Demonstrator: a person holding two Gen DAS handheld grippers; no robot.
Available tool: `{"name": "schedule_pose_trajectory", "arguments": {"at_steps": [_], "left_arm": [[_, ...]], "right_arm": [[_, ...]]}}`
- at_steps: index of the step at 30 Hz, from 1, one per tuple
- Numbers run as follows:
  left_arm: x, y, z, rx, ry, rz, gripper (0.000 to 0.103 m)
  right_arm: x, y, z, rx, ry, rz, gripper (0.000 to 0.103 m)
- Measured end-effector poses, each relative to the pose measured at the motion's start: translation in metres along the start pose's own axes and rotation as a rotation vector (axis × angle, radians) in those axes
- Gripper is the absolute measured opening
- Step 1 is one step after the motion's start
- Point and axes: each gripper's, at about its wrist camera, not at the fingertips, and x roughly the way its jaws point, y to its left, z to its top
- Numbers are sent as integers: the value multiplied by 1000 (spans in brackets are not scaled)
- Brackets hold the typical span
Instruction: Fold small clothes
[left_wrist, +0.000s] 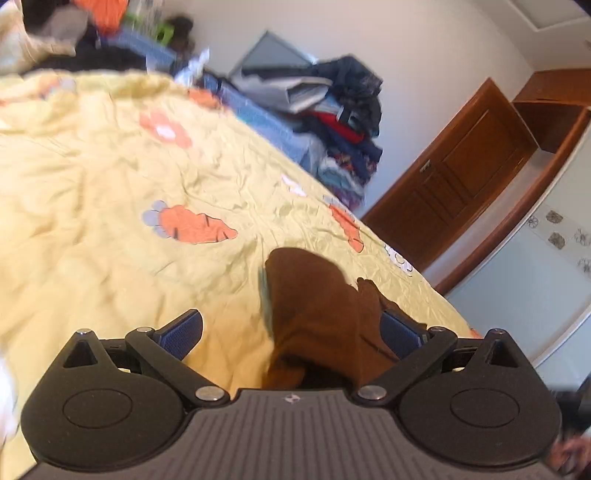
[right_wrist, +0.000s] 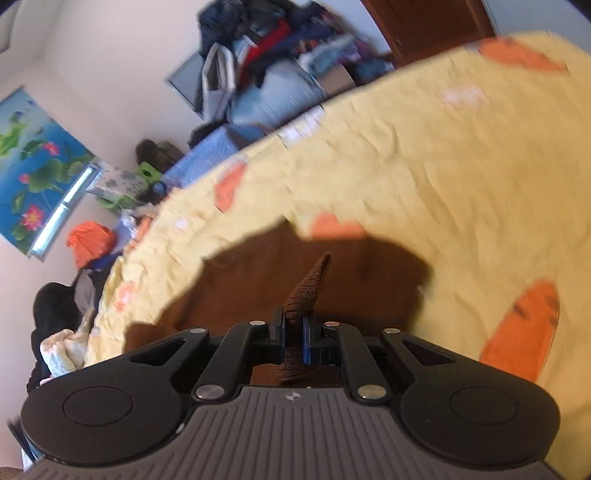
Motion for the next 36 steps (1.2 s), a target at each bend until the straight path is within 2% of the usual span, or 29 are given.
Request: {"name": "schedule_pose_trajectory", "arguments": {"at_steps": [2,5,7,8,9,10,11,12,13,15,17,18,20,22,23,24,26,27,28,30,31,32,33,34,36], "left_arm": [[18,9,17,-69,68,-32,103],[48,12,30,-122,170,-48,102],[69,14,32,-135,221,-44,102],[78,13,32,-135,239,-36,95],[87,12,31,-130,261,-24,81],[91,9,34,-119,257,-14,73],[94,8,36,-114,267,1,44],[99,6,38,-106,290,9,10],[101,3,41,-81,302,30,10],[94,-10,48,21,264,40,10],[85,-24,56,140,222,53,10],[85,-28,58,183,208,65,9],[91,-31,56,285,188,133,5],[105,-26,45,364,225,216,5],[109,-19,39,365,237,237,5],[106,-16,36,364,213,230,6],[93,-18,35,363,177,243,9],[86,-21,35,374,155,254,9],[77,-28,35,396,120,276,9],[56,-46,35,445,27,305,16],[46,-55,33,461,-12,279,22],[40,-64,29,481,-36,235,49],[39,-74,24,510,-46,196,86],[42,-86,17,551,-50,174,96],[61,-104,-2,642,-29,173,96]], "right_arm": [[-5,1,0,21,-25,51,16],[-30,24,18,18,-83,141,16],[-42,34,28,-5,-86,135,16],[-42,34,31,-11,-83,126,16],[-41,30,32,-11,-83,118,16],[-39,27,34,-5,-86,114,16],[-40,23,36,8,-93,118,16],[-42,20,38,22,-103,130,16],[-45,18,39,34,-117,153,16],[-55,19,41,37,-144,206,16],[-60,21,43,2,-158,200,15],[-55,18,44,-15,-150,164,15],[-32,7,41,-69,-91,-7,15],[1,-7,30,-108,-2,-149,15],[15,-10,21,-136,32,-188,15],[26,-9,12,-168,48,-218,16],[36,1,-6,-248,20,-268,19],[34,7,-11,-284,0,-280,29],[32,12,-12,-311,-12,-282,50],[13,23,-10,-332,-104,-309,76],[2,28,-8,-338,-164,-327,74],[-5,33,-6,-332,-213,-327,74],[-8,37,-2,-317,-240,-300,74],[-6,41,0,-319,-230,-258,74],[15,56,-10,-378,-169,-238,74]]}}
